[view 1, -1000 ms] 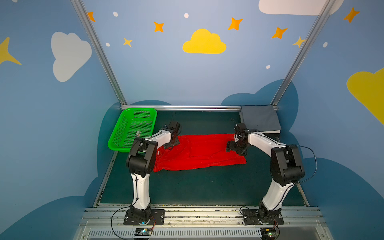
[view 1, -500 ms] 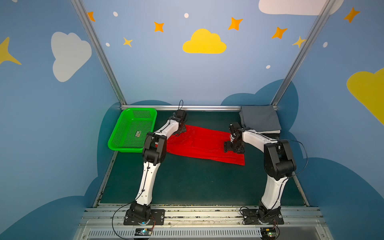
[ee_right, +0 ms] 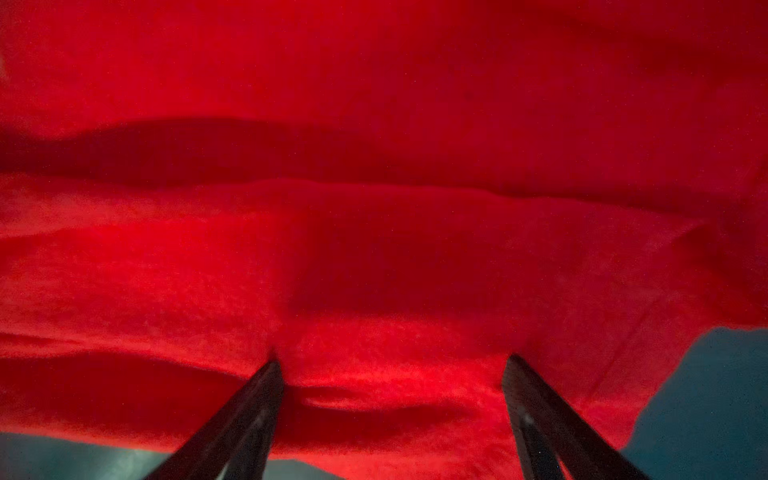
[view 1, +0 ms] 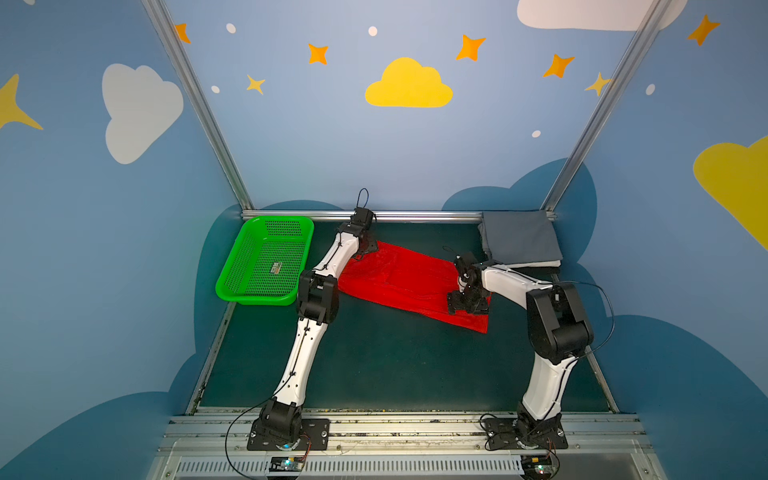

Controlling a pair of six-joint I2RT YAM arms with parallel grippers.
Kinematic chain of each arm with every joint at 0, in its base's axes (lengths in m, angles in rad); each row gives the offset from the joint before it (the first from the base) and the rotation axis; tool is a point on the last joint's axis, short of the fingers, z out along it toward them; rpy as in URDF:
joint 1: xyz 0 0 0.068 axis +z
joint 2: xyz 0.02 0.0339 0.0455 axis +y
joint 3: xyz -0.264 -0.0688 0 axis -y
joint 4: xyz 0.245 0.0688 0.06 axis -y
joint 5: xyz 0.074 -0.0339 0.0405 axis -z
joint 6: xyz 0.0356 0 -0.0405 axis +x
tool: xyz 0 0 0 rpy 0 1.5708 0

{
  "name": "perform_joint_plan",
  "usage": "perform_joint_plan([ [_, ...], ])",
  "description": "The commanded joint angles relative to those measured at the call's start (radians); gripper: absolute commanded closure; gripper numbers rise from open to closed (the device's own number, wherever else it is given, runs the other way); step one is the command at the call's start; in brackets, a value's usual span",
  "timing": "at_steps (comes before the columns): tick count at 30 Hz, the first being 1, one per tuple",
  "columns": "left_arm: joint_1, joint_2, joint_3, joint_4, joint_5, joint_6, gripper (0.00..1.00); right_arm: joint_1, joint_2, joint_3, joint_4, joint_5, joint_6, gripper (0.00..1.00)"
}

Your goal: Fold and stack the t-shirts

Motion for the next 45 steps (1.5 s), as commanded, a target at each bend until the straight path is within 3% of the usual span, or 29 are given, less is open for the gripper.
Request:
perform_joint_plan([
  [1, 0.007, 0.038, -0.015, 0.020, 0.072, -0.009, 0.30, 0.025, 0.005, -0.064, -0.049, -0.097, 0.029, 0.17],
  [16, 0.012, 0.052, -0.011, 0.079, 0.140, -0.036, 0.28, 0.221, -0.018, -0.162, -0.024, -0.176, 0.138, 0.18],
  [19, 0.013, 0.053, -0.008, 0.088, 0.183, -0.031, 0.20, 0.269, -0.028, -0.166, -0.027, -0.195, 0.141, 0.18],
  [23, 0.003, 0.010, -0.014, 0.069, 0.227, -0.050, 0.00, 0.295, -0.058, -0.109, -0.097, -0.164, 0.096, 0.17],
  [32, -0.049, -0.162, -0.058, 0.032, 0.130, -0.001, 0.00, 0.277, -0.192, -0.041, -0.120, -0.126, 0.085, 0.02],
  [40, -0.091, -0.256, -0.127, -0.009, -0.039, 0.051, 0.00, 0.188, -0.181, -0.025, -0.082, -0.047, 0.066, 0.03],
  [45, -0.105, -0.308, -0.237, 0.010, -0.088, -0.002, 0.00, 0.130, -0.118, 0.050, -0.016, 0.004, 0.055, 0.03],
])
